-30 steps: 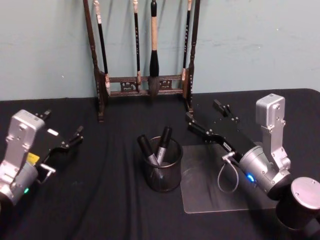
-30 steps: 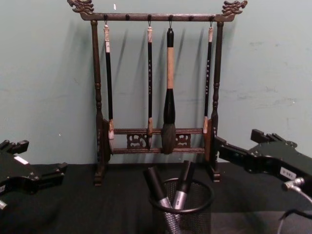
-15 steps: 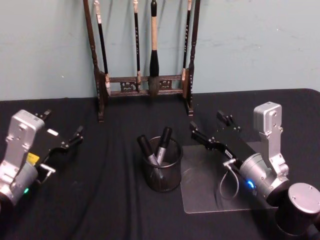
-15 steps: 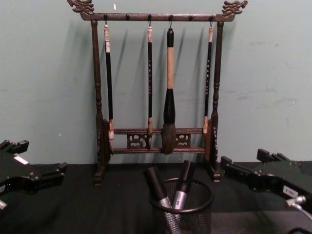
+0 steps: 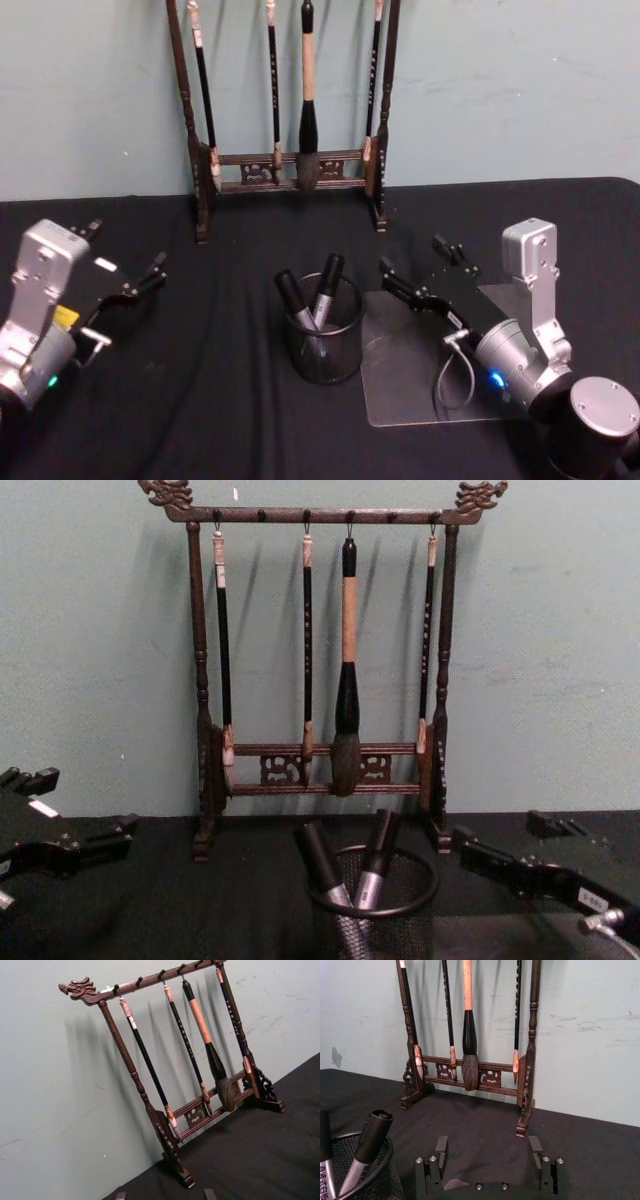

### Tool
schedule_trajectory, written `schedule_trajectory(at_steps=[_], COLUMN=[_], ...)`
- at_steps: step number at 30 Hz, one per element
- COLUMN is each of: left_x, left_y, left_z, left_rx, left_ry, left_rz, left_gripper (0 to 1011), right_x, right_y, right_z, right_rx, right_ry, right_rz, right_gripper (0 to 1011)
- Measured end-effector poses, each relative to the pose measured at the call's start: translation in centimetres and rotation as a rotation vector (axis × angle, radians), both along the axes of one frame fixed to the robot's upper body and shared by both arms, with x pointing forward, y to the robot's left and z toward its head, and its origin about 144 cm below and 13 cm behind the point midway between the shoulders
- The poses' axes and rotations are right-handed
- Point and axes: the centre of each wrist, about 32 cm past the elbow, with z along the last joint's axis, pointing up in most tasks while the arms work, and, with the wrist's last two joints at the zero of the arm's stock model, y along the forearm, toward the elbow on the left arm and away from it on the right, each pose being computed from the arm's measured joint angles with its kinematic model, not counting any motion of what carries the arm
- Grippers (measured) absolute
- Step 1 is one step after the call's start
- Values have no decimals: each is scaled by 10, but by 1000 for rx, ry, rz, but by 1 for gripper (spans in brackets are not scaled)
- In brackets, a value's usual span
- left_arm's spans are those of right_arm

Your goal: Pick up the water-based marker from the table and place it into the pen holder.

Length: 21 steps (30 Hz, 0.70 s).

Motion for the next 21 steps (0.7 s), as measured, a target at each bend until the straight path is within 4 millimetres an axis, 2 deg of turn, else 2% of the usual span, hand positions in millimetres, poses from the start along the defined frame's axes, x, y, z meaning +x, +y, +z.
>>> schedule_trajectory(at_steps=[21], left_x=[0], left_y=[0], left_z=[0], left_rx=[0], left_ry=[0], left_rz=[0], left_gripper=[1009], right_x=[-1], right_y=[1], right_z=[-4], right_rx=[5], right_ry=[12], right_rz=[-3], right_gripper=[1002])
